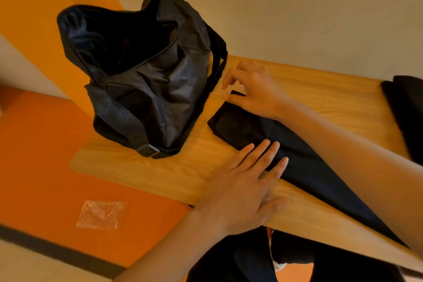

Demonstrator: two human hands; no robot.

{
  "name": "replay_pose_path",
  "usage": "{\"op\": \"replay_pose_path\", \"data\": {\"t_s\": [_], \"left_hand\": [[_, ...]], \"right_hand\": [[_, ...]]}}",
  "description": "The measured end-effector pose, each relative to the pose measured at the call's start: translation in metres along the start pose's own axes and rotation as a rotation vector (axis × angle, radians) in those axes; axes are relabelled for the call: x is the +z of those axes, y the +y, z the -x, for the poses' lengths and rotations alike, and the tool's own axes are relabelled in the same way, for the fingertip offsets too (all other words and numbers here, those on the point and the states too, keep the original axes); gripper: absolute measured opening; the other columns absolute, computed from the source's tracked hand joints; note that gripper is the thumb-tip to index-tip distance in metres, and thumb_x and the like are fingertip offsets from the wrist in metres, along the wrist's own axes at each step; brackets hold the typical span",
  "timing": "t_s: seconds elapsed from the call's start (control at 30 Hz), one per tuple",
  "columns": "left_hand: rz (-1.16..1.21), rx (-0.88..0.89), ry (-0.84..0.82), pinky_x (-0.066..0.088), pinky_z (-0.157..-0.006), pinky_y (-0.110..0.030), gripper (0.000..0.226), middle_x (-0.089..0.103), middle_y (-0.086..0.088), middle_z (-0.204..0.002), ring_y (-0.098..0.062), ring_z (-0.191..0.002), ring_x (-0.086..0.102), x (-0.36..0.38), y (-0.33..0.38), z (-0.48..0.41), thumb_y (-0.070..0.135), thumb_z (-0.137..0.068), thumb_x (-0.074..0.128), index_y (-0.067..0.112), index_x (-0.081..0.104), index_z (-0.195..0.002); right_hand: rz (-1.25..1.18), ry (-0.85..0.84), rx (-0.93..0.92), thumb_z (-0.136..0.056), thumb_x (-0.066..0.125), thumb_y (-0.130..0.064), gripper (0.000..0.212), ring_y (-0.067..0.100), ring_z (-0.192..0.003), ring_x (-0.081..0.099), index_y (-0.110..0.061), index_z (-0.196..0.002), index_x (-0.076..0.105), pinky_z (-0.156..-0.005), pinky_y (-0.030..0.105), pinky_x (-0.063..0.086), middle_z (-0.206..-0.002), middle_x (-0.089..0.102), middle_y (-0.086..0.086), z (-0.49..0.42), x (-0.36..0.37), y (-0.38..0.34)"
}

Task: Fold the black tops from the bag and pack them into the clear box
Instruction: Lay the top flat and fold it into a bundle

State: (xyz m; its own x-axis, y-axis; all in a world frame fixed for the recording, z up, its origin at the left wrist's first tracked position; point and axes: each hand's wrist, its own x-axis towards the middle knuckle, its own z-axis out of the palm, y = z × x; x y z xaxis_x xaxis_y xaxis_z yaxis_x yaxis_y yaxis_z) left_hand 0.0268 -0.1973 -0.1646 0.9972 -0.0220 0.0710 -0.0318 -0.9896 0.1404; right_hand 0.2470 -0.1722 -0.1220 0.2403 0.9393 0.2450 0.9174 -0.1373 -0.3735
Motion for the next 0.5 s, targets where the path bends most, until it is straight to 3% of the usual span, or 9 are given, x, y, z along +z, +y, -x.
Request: {"op": "replay_pose_path", "data": {"t_s": [0.07,0.13,0.2,0.33,0.43,0.5], "left_hand": [[-0.003,0.007,0.01,-0.003,-0.128,-0.036,0.07,-0.001,-0.005,-0.172,-0.017,-0.157,-0.013,-0.001,0.001,0.0,0.062,-0.107,0.022,0.023,0.015,-0.164],[-0.005,0.021,0.018,0.001,-0.128,-0.038,0.069,0.001,-0.005,-0.172,-0.017,-0.158,-0.011,0.0,0.001,0.0,0.06,-0.107,0.023,0.021,0.015,-0.164],[0.001,0.03,0.022,0.005,-0.128,-0.039,0.069,0.003,-0.006,-0.172,-0.017,-0.158,-0.01,0.001,0.001,0.001,0.059,-0.108,0.023,0.019,0.017,-0.164],[-0.007,0.038,0.03,0.005,-0.128,-0.038,0.069,0.003,-0.006,-0.172,-0.015,-0.158,-0.009,0.002,0.001,0.001,0.056,-0.109,0.024,0.015,0.018,-0.163],[0.012,0.044,0.043,0.006,-0.128,-0.036,0.068,0.005,-0.006,-0.172,-0.015,-0.158,-0.006,0.003,0.002,0.001,0.053,-0.109,0.028,0.013,0.019,-0.163],[0.029,0.047,0.045,0.007,-0.128,-0.036,0.068,0.008,-0.006,-0.172,-0.015,-0.158,-0.003,0.003,0.001,0.001,0.052,-0.108,0.031,0.012,0.021,-0.162]], "right_hand": [[-0.074,-0.116,-0.214,-0.088,0.067,-0.052,0.026,0.005,-0.104,0.049,-0.031,-0.104,0.071,-0.093,0.029,0.031,-0.106,0.059,-0.012,0.001,-0.01,-0.011],[-0.052,-0.291,-0.317,-0.085,0.072,-0.056,0.027,0.002,-0.098,0.051,-0.033,-0.099,0.072,-0.092,0.026,0.032,-0.1,0.06,-0.016,-0.002,-0.011,-0.017],[0.008,-0.419,-0.325,-0.083,0.076,-0.056,0.024,0.004,-0.095,0.048,-0.035,-0.093,0.069,-0.093,0.028,0.03,-0.091,0.055,-0.022,-0.005,-0.007,-0.022],[0.067,-0.513,-0.308,-0.088,0.073,-0.05,0.019,0.005,-0.095,0.042,-0.036,-0.088,0.06,-0.095,0.03,0.027,-0.087,0.05,-0.023,-0.01,0.004,-0.026],[0.032,-0.607,-0.272,-0.093,0.071,-0.043,0.015,0.003,-0.093,0.048,-0.033,-0.088,0.061,-0.1,0.029,0.028,-0.088,0.057,-0.021,-0.013,0.001,-0.031],[-0.047,-0.632,-0.229,-0.095,0.07,-0.036,0.013,0.005,-0.092,0.056,-0.026,-0.089,0.063,-0.095,0.026,0.035,-0.087,0.061,-0.017,-0.016,-0.002,-0.034]]}}
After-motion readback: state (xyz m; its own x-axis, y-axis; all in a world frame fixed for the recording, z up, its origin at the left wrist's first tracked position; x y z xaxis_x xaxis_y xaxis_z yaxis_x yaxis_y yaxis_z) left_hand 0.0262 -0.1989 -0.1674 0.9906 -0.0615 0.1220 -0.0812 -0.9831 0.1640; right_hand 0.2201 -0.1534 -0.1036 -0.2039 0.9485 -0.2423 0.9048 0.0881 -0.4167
